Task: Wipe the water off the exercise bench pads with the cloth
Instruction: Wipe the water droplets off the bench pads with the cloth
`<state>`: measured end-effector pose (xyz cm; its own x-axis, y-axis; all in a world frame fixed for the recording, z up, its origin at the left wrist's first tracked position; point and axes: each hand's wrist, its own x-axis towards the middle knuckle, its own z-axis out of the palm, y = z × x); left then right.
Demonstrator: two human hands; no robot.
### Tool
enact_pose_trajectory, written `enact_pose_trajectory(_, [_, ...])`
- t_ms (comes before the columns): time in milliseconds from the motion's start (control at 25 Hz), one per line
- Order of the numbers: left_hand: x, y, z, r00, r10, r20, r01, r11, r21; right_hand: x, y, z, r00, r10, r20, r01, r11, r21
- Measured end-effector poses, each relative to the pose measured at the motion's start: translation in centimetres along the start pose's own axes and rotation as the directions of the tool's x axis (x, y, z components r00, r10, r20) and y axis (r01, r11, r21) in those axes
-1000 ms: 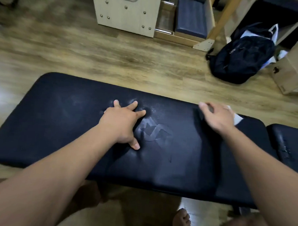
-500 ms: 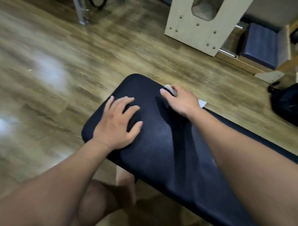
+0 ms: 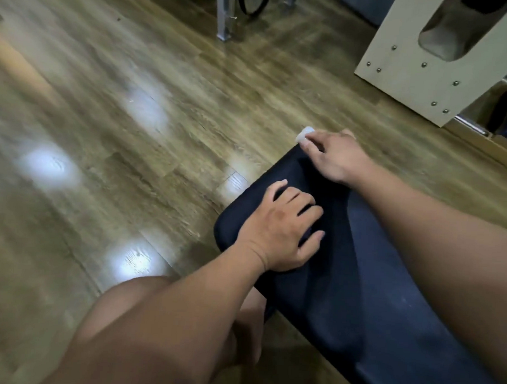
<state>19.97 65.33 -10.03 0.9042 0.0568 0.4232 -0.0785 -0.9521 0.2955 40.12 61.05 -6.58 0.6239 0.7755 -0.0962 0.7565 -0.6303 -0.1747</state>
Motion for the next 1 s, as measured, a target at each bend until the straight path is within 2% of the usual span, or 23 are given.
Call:
enact_pose_trajectory(80, [-0.3,0.2,0.0,1.0,-0.02,0.014,0.02,1.0,0.011,-0.9,1.2,0.9,0.993,-0.004,-0.118,0.008,0.999,0.033])
enact_pose_trajectory(160, [-0.2,0.2,-0.3,0.997,-0.073,0.022,0.073,0.997,0.021,-3.1,2.3,1.5,0.976,0.07,-0.207,-0.057,0.996,0.067])
enact_pose_trajectory(240, [-0.1,0.8,-1.3,0.991,-0.128,0.026,0.128,0.992,-0.005,-7.4,3.8,1.4,0.966,0.179,-0.184,-0.18,0.984,0.01])
enact_pose_trajectory(320, [0.1,2.1,-2.2,0.994,-0.102,0.044,0.101,0.995,0.024,-13.0,4.7,1.3,0.953,0.256,-0.163,-0.267,0.962,-0.049])
enact_pose_trajectory(400, [0.0,4.7,-3.0,0.994,-0.02,0.105,0.014,0.998,0.055,-18.7,4.2,1.7,0.914,0.371,-0.167,-0.377,0.926,-0.007])
enact_pose_trajectory(480, [-0.8,7.8,-3.9,0.987,0.02,0.158,-0.023,1.0,0.017,-23.5,2.9,1.9,0.868,0.466,-0.171,-0.461,0.885,0.069])
enact_pose_trajectory(680, [-5.1,11.0,-5.2,0.972,-0.022,0.234,0.053,0.99,-0.128,-30.6,-2.4,4.0,0.811,0.541,-0.224,-0.496,0.838,0.227])
enact_pose_trajectory(800, [-6.8,12.8,-5.6,0.961,0.027,0.275,0.02,0.986,-0.167,-32.4,-4.3,4.5,0.828,0.51,-0.233,-0.431,0.845,0.318])
enact_pose_trajectory(840, [-7.3,13.7,-5.9,0.958,0.044,0.282,0.008,0.984,-0.18,-33.1,-4.5,4.2,0.827,0.52,-0.214,-0.396,0.809,0.435])
enact_pose_trajectory(920, [-7.9,15.3,-6.1,0.948,0.045,0.316,0.014,0.983,-0.181,-34.6,-4.4,3.3,0.788,0.59,-0.177,-0.289,0.608,0.739])
enact_pose_trajectory(960, [-7.8,16.2,-6.1,0.94,0.039,0.338,0.021,0.985,-0.171,-35.4,-4.0,2.6,0.726,0.663,-0.181,-0.239,0.49,0.838])
enact_pose_trajectory(1000, [-7.5,17.1,-5.8,0.931,0.042,0.364,0.017,0.987,-0.157,-36.4,-3.3,1.9,0.65,0.733,-0.201,-0.207,0.425,0.881])
